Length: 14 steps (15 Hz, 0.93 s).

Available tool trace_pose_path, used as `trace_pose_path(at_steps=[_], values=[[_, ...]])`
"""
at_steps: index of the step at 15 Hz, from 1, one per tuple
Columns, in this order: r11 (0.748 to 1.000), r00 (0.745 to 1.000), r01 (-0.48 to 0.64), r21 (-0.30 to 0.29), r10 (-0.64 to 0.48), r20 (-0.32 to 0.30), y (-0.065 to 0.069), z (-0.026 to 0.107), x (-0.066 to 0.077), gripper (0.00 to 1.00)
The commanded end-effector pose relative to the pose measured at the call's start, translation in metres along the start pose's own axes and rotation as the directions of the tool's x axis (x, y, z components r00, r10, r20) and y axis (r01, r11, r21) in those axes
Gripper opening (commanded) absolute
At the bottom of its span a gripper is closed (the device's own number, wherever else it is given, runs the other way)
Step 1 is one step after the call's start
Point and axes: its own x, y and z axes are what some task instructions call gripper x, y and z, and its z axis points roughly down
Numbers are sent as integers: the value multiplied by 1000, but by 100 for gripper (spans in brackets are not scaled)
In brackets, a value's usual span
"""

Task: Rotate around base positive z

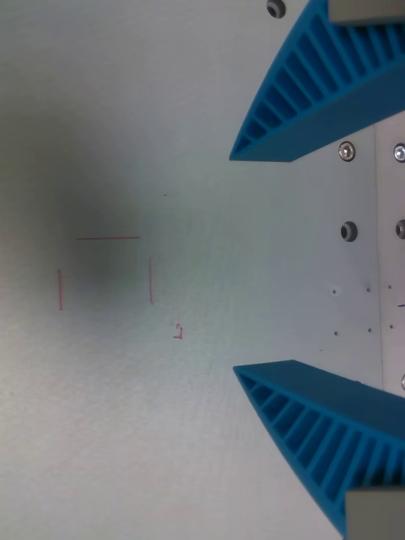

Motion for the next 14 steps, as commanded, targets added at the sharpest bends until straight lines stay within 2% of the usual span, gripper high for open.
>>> trace_pose_path(at_steps=[1, 14], values=[[1000, 1000, 12, 0, -12, -3, 0, -1, 0, 100], [987, 987, 162, -2, -162, -3, 0, -1, 0, 100]])
